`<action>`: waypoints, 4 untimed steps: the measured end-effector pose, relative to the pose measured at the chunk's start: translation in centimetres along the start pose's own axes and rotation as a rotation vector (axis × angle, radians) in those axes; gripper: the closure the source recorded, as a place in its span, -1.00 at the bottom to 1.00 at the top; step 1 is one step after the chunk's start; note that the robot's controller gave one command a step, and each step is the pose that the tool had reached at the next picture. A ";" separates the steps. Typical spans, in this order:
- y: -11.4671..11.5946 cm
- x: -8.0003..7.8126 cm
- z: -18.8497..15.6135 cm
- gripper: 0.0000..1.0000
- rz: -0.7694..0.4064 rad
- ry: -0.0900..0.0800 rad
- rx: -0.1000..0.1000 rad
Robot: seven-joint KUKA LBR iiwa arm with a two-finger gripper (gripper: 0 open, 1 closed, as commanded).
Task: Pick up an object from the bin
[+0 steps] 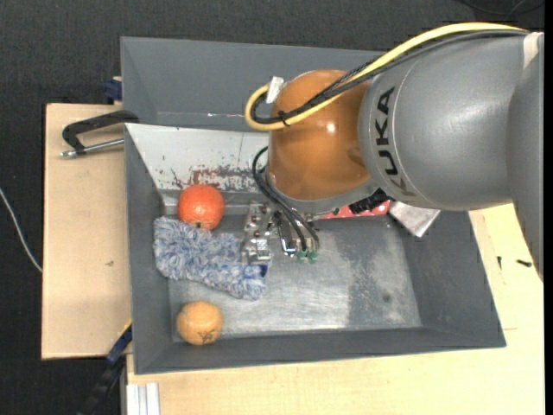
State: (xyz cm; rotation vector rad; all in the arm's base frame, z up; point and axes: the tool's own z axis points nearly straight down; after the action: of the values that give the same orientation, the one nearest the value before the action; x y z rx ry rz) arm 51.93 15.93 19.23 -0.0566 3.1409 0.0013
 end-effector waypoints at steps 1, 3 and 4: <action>0.7 0.5 0.9 1.00 -0.157 -0.001 0.000; 1.1 -1.7 -12.7 1.00 -0.624 -0.009 0.000; 1.1 -1.7 -12.6 1.00 -0.623 -0.007 -0.001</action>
Offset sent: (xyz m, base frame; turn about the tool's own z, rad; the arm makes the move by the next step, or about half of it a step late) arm -0.0124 -0.0184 -0.0354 -0.5193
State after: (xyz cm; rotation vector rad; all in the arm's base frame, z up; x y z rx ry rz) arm 53.54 17.10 31.84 -1.0146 2.9660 0.0030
